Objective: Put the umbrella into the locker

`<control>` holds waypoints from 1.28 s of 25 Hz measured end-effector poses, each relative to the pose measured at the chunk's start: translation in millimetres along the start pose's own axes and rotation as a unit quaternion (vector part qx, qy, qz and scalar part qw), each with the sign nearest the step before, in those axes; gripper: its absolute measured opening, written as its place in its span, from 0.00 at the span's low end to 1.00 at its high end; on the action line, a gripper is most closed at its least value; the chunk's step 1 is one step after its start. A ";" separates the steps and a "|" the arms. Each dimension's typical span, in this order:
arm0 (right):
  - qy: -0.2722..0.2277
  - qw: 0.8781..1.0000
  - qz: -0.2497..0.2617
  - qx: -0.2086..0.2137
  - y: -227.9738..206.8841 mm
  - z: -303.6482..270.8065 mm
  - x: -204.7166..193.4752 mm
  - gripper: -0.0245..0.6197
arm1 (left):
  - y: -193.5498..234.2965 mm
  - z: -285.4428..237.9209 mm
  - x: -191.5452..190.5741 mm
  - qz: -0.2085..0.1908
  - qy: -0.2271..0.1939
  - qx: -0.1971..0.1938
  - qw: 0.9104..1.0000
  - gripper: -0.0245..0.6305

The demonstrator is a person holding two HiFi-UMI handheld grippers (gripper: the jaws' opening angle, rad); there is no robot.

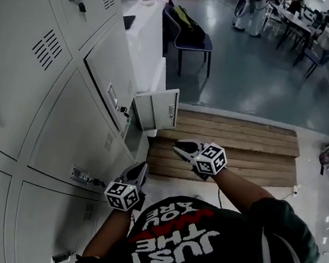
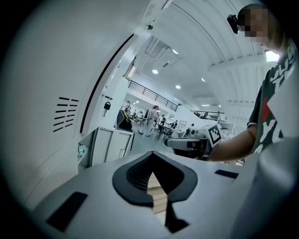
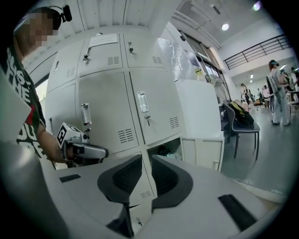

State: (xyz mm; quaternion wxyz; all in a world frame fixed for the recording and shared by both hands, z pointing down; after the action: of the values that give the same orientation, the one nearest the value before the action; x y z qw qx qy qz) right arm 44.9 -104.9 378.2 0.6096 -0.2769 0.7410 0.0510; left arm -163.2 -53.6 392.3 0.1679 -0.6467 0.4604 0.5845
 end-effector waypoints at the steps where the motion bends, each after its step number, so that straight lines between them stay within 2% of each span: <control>1: -0.003 1.000 0.003 0.001 1.4 8.8 4.0 0.17 | -4.5 -0.1 2.6 -0.003 0.001 0.001 1.000 0.05; 7: -0.012 1.000 0.020 0.017 -12.4 64.1 25.4 0.14 | -37.5 -14.3 24.4 -0.024 -0.019 0.025 0.999 0.05; 13: -0.015 0.999 0.025 0.043 -39.4 112.7 41.2 0.12 | -76.3 -27.0 30.7 -0.001 -0.053 0.068 0.996 0.05; 17: -0.030 0.998 0.020 0.047 -55.4 130.7 44.3 0.11 | -90.1 -36.0 40.9 -0.004 -0.066 0.079 0.995 0.05; 22: -0.041 0.998 0.003 0.055 -62.4 132.1 39.9 0.09 | -94.2 -34.5 49.0 -0.018 -0.077 0.088 0.993 0.05; 32: -0.055 0.996 0.014 0.075 -48.2 115.3 50.4 0.09 | -85.0 -27.9 47.5 -0.017 -0.070 0.088 0.994 0.05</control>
State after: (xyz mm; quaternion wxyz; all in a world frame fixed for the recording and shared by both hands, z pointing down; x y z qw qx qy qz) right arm 163.4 -115.4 314.8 0.6676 -0.2172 0.7118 0.0189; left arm -84.1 -49.5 329.0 0.2655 -0.5949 0.4859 0.5827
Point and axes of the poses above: the fingertips, and each gripper's own axes: z backward along the fingers, y to its left, x out of its top, the point moved 6 cm from there along z, backward along the fingers, and after that the axes turned 11 degrees about x, right-handed, at the moved point
